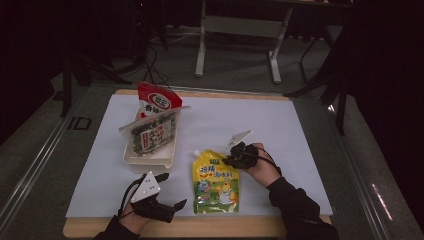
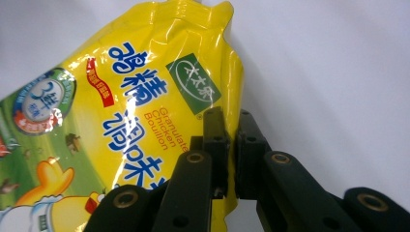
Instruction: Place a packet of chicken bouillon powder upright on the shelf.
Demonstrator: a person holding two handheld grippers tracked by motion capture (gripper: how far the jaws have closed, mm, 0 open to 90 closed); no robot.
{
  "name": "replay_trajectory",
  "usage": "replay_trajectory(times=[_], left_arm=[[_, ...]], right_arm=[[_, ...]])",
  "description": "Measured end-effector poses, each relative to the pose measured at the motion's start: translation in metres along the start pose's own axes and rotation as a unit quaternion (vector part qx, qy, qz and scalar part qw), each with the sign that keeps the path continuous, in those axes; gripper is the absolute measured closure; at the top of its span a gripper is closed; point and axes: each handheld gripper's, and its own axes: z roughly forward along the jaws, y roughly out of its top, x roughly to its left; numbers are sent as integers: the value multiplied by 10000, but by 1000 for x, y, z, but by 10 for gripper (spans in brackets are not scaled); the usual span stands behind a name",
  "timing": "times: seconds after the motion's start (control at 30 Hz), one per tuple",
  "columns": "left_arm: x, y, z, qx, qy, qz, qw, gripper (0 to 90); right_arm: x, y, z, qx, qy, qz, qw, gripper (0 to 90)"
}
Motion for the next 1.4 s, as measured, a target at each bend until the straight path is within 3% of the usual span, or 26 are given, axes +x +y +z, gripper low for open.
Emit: replay_trajectory(times=[0.2, 0.37, 0.43, 0.53, 0.67, 0.83, 1.1, 1.37, 1.4], left_arm=[[1, 5, 2, -114, -69, -29, 9999, 12], [0, 13, 7, 25, -282, -231, 9993, 31], [-2, 16, 10, 81, -378, -214, 9990, 31], [-3, 20, 15, 166, -338, -162, 9992, 31], [3, 23, 23, 223, -453, -381, 9980, 35], [11, 27, 30, 258, -414, -517, 9975, 64], [24, 34, 38, 104, -464, -731, 9962, 193], [26, 35, 45, 102, -918, -713, 9932, 489], [24, 37, 45, 45, -956, -633, 9934, 489]], right_arm=[[9, 9, -22, -251, -51, -173, 9995, 864], [17, 13, -35, -395, -118, -333, 9986, 865], [20, 14, -40, -465, -105, -388, 9981, 865], [23, 13, -46, -530, -100, -433, 9976, 865], [26, 14, -51, -603, -104, -469, 9970, 865], [33, 15, -58, -719, -109, -552, 9958, 865], [44, 22, -69, -877, -90, -725, 9935, 864], [51, 24, -75, -959, -71, -835, 9919, 864], [51, 24, -75, -973, -64, -835, 9917, 864]])
